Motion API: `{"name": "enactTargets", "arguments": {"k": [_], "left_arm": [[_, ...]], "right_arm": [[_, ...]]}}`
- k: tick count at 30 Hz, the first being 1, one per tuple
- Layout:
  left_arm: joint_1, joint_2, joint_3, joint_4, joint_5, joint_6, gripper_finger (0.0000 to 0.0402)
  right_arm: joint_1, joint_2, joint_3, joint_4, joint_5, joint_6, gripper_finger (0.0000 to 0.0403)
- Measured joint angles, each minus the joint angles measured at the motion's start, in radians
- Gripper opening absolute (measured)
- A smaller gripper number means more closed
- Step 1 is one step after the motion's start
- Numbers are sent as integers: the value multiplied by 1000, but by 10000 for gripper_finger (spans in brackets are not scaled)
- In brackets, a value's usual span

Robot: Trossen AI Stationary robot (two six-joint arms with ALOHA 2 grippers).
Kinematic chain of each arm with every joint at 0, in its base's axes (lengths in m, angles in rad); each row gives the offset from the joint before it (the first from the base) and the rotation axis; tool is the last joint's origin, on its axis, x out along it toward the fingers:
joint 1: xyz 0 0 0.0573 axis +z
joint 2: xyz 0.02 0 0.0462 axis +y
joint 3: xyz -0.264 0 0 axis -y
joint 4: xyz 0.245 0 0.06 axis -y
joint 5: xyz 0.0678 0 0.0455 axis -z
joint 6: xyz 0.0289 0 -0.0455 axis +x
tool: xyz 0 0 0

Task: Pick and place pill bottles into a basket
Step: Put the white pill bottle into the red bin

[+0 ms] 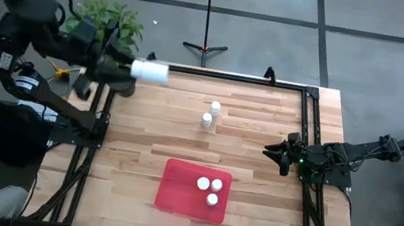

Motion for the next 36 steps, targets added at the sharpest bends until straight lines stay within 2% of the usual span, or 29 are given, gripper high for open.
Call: {"name": "enactTargets", "arguments": {"k": [3, 13, 23, 36], "left_arm": [[-26, -8, 0, -1, 49, 5, 192], [-138, 22, 0, 0, 121, 2, 192], [-234, 178, 0, -27, 138, -40, 192], [-240, 365, -1, -175, 198, -162, 191]], "right_arm": [[0, 0, 0, 0, 0, 0, 140], [0, 0, 0, 0, 1, 0, 140], [0, 0, 0, 0, 3, 5, 140], [0, 0, 0, 0, 0, 8, 140]]}}
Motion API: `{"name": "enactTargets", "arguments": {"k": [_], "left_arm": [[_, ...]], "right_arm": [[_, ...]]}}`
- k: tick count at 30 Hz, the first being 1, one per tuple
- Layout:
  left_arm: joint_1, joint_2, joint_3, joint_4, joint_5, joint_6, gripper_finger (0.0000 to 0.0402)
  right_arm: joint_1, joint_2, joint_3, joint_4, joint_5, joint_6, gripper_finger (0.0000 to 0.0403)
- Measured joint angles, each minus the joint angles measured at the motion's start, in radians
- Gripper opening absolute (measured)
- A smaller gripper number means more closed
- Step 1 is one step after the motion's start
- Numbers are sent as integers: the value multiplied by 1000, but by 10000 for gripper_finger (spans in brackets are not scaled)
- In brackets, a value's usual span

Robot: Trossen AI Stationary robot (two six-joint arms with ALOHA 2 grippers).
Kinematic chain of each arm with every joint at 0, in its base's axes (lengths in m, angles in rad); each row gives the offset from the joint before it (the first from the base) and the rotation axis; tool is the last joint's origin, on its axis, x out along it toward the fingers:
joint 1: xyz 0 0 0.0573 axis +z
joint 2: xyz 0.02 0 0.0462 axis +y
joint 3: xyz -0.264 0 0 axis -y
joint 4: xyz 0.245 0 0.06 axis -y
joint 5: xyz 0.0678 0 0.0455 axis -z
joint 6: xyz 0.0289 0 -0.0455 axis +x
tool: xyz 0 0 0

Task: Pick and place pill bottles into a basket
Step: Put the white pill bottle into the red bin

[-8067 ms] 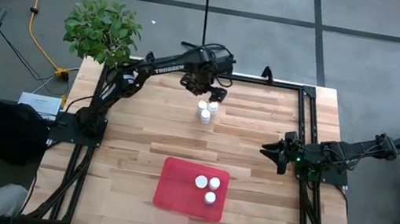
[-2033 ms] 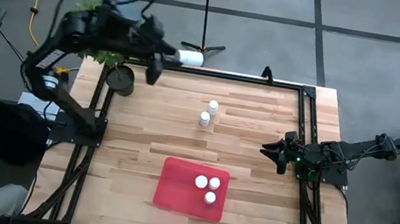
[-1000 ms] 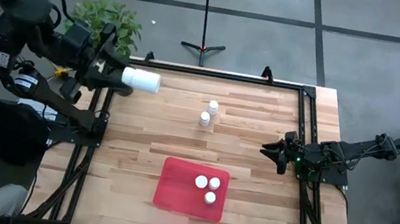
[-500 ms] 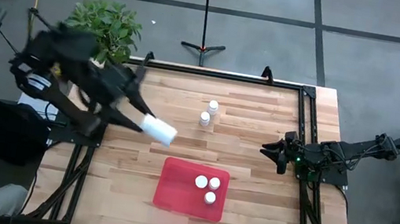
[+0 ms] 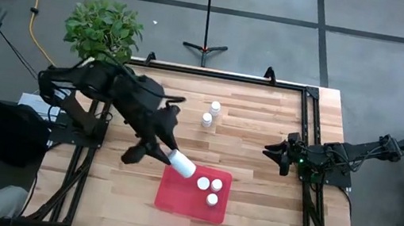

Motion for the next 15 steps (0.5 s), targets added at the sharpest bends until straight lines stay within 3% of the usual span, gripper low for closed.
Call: {"name": "enactTargets", "arguments": {"k": [7, 15], "left_arm": [[0, 65, 0, -50, -4, -29, 191], [0, 148, 0, -173, -87, -63, 191]], "right_arm": [[0, 0, 0, 0, 0, 2, 140], [0, 0, 0, 0, -1, 19, 140]]}}
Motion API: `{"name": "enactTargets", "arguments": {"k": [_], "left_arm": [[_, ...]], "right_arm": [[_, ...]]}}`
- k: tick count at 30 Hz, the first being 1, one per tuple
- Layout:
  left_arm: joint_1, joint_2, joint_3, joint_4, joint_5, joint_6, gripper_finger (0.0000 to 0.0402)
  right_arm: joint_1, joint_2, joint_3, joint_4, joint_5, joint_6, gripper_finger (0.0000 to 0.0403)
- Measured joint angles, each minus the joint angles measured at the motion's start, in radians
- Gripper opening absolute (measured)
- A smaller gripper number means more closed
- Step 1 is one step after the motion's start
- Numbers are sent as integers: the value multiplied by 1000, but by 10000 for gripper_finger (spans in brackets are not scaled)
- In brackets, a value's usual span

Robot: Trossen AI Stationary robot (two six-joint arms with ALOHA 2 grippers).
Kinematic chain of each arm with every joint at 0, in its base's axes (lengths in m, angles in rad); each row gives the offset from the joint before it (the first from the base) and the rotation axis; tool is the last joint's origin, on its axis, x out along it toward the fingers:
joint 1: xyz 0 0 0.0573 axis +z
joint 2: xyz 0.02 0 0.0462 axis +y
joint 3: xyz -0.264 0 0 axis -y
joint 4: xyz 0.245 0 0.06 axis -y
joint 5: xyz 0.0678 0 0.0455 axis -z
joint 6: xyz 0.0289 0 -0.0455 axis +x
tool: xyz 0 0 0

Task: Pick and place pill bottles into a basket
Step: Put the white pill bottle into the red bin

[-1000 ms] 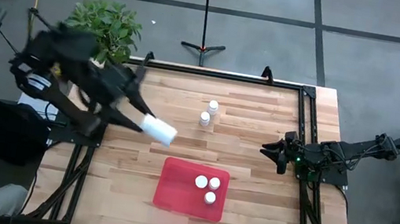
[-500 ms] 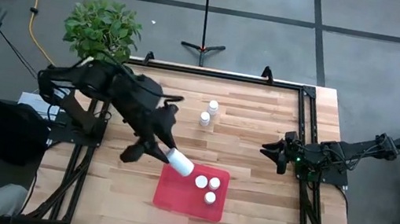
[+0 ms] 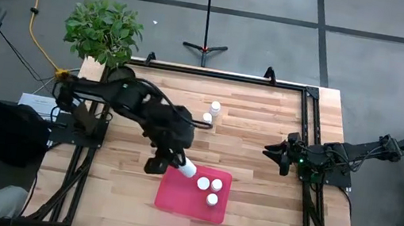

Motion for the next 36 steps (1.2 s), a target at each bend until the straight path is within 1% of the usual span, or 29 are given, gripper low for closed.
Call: {"name": "enactTargets", "arguments": {"k": [5, 14, 24, 32, 36], "left_arm": [[0, 62, 0, -87, -76, -16, 191], [0, 157, 0, -105, -195, -33, 191], [0, 247, 0, -145, -233, -37, 191], [-22, 296, -2, -150, -235, -32, 191], [-47, 294, -61, -123, -229, -31, 191]], "right_arm": [[0, 0, 0, 0, -3, 0, 140], [0, 0, 0, 0, -3, 0, 140], [0, -1, 0, 0, -3, 0, 140], [0, -1, 0, 0, -4, 7, 140], [0, -1, 0, 0, -6, 27, 140]]}}
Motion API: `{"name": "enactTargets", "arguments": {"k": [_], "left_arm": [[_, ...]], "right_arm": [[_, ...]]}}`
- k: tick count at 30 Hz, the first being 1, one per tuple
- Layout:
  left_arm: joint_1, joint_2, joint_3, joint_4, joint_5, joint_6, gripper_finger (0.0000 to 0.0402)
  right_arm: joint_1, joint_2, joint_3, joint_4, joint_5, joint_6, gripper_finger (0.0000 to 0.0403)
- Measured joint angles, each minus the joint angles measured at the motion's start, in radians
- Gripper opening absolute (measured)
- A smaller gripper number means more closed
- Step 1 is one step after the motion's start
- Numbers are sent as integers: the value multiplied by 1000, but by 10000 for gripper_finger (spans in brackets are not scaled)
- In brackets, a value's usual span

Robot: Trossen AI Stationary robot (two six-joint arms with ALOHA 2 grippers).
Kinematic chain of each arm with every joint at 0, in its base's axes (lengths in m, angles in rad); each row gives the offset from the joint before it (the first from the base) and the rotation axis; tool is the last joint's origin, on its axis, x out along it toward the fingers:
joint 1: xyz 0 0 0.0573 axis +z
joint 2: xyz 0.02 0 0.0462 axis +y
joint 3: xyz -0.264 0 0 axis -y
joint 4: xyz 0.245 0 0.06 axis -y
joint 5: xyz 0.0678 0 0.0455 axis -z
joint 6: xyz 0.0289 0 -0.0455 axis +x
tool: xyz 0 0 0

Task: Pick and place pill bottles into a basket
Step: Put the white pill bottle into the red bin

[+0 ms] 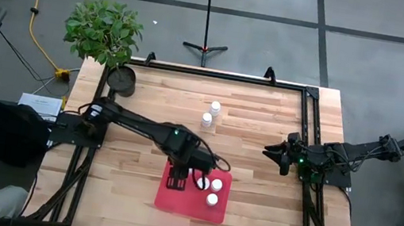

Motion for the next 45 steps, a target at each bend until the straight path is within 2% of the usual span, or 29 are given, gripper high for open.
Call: {"name": "enactTargets", "arguments": {"k": [3, 13, 21, 33, 37, 45], "left_arm": [[-19, -1, -49, 9, 18, -1, 191], [-46, -2, -218, 240, 123, -2, 191], [-44, -2, -226, 353, 165, -2, 191], [-44, -2, -226, 492, 123, -68, 191], [-54, 3, -226, 489, 81, -104, 191], [-94, 40, -226, 421, 85, -197, 191]], "right_arm": [[0, 0, 0, 0, 0, 0, 140], [0, 0, 0, 0, 0, 7, 140], [0, 0, 0, 0, 2, 10, 140], [0, 0, 0, 7, 3, 111, 140], [0, 0, 0, 8, 8, 110, 140], [0, -2, -1, 16, -6, 106, 140]]}}
